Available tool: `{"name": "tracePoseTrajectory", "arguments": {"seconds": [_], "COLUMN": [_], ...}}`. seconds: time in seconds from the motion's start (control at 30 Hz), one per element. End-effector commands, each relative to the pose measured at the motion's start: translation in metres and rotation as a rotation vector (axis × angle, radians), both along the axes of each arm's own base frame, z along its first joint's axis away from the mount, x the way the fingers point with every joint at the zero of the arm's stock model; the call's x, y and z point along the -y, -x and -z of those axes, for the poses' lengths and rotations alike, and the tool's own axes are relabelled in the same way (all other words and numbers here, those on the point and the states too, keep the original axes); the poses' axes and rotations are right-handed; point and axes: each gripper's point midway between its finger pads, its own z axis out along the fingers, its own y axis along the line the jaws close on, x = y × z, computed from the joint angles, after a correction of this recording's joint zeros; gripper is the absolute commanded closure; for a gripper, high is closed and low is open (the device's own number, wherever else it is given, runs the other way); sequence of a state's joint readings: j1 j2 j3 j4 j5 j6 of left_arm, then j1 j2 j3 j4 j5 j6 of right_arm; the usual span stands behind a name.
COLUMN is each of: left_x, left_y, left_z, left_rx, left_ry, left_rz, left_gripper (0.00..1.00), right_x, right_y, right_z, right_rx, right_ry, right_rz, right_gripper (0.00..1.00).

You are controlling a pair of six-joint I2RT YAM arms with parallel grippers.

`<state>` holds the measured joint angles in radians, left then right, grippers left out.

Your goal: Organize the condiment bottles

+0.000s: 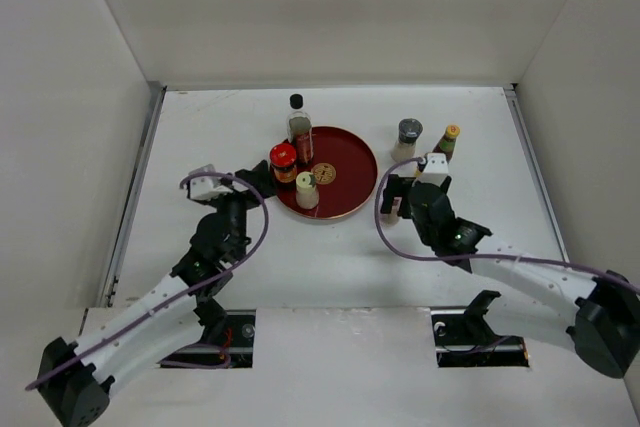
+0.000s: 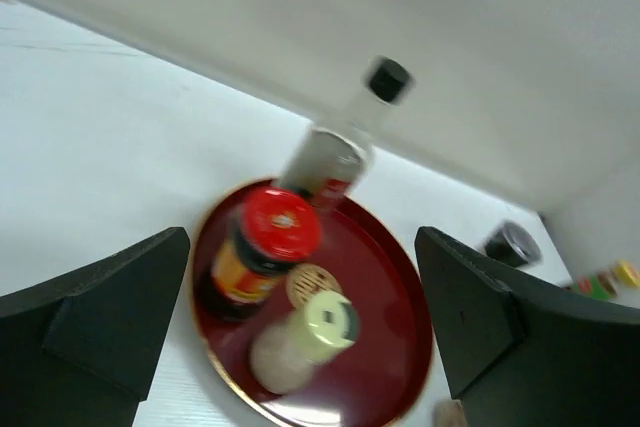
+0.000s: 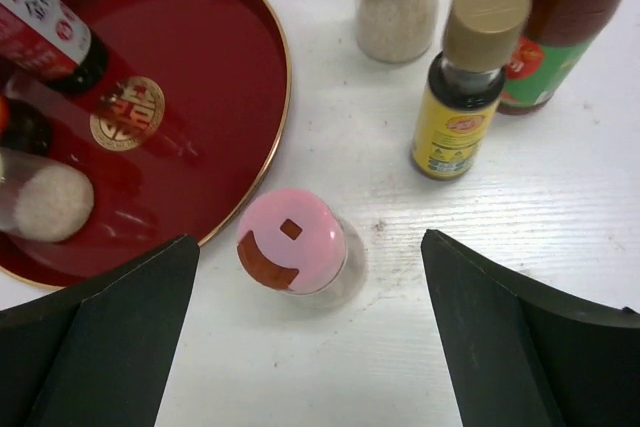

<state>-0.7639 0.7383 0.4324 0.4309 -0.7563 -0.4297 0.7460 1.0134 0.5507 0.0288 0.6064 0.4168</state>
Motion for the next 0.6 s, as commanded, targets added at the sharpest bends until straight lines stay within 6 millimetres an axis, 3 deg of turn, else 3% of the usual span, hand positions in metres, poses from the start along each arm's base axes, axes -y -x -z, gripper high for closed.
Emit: {"name": "tracePoseTrajectory", "arguments": {"seconds": [0.0,0.2,0.4,0.5,0.57], "left_x": [-0.048,-0.070,-0.066,-0.064,-0.066], "left_y": [0.008,0.010,0.005,0.005,0.006], "left_z": [0.014,0.054,0.072,0.072,0.073], "left_rx": [0.033,-0.024,-0.055,-0.055,-0.053], "left_ry": [0.071,0.030,0.036,0.038,0.041], "left_rz": [-0.164,-0.232,-0.226,-0.213,-0.221], "left_gripper": [0.00,0.00,0.00,0.00,0.00], "right_x": [-0.015,-0.028,-0.030,-0.030,-0.028], "right_y": [-0.018,-0.038,-0.046,-0.048,-0.049], "right_z": [-0.015,0.006,0.016,0.011,-0.004], "right_rx": [0.009,-0.052,-0.076,-0.072,-0.043], "right_ry": [-0.051,-0.029,-0.016,-0.016,-0.026], "right_rz": [-0.004,-0.017,0.004,0.006,0.015], "right_gripper": [0.00,0.10,0.44,0.54,0.55]}}
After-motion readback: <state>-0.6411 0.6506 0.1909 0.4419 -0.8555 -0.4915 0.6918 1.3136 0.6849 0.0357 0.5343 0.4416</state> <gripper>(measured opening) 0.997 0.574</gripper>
